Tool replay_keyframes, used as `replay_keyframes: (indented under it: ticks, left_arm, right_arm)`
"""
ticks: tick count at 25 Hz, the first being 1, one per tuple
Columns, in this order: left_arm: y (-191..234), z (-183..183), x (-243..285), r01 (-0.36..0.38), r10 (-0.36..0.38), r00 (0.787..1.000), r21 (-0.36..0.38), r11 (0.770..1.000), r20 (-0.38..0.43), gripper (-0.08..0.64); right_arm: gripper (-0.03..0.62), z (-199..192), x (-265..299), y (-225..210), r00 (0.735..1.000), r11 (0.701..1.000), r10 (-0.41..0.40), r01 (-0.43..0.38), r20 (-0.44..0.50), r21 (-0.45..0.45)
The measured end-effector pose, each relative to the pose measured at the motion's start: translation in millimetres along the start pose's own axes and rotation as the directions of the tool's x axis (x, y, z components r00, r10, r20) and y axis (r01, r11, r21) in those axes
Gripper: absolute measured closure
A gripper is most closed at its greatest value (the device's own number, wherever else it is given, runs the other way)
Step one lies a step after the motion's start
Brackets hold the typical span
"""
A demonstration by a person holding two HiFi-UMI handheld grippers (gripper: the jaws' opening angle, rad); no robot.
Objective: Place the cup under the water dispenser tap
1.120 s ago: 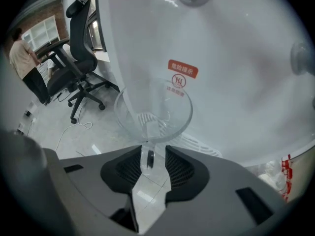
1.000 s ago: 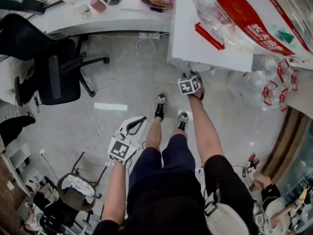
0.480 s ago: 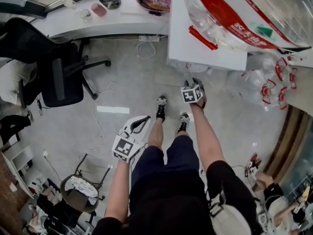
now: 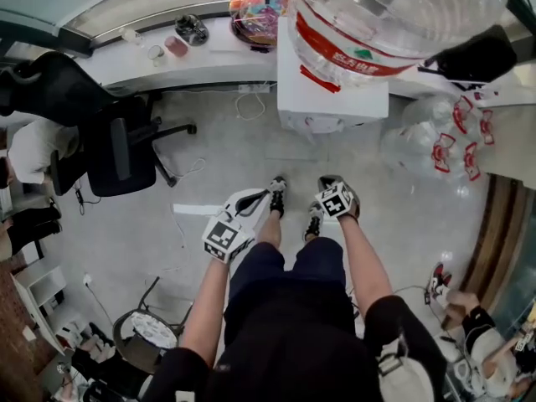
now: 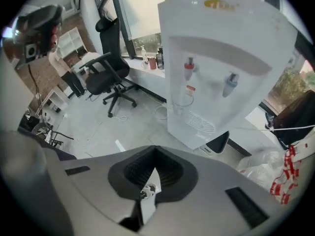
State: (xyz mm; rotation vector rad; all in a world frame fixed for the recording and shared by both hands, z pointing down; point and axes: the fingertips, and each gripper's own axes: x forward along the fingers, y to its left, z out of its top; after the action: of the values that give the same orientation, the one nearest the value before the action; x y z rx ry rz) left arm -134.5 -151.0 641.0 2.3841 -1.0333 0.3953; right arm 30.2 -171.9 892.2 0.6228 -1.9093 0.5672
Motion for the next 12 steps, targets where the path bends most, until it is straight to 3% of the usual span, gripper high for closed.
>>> replay_keyframes:
  ticks: [5, 12]
  left_arm:
    - [-18, 17, 4, 0.016, -0.016, 1.0, 0.028, 0.999, -0.012, 0.56]
    - [-61, 31, 21, 0.038, -0.037, 0.999, 0.049, 0.998, -0.018, 0.56]
  right_arm:
    - [0.598, 23, -70, 8, 0.991, 0.997, 0.031, -0.039, 0.134, 0.061]
    - [0.598, 27, -155, 9, 0.967, 0.999, 0.048, -0.049, 0.251, -0.003]
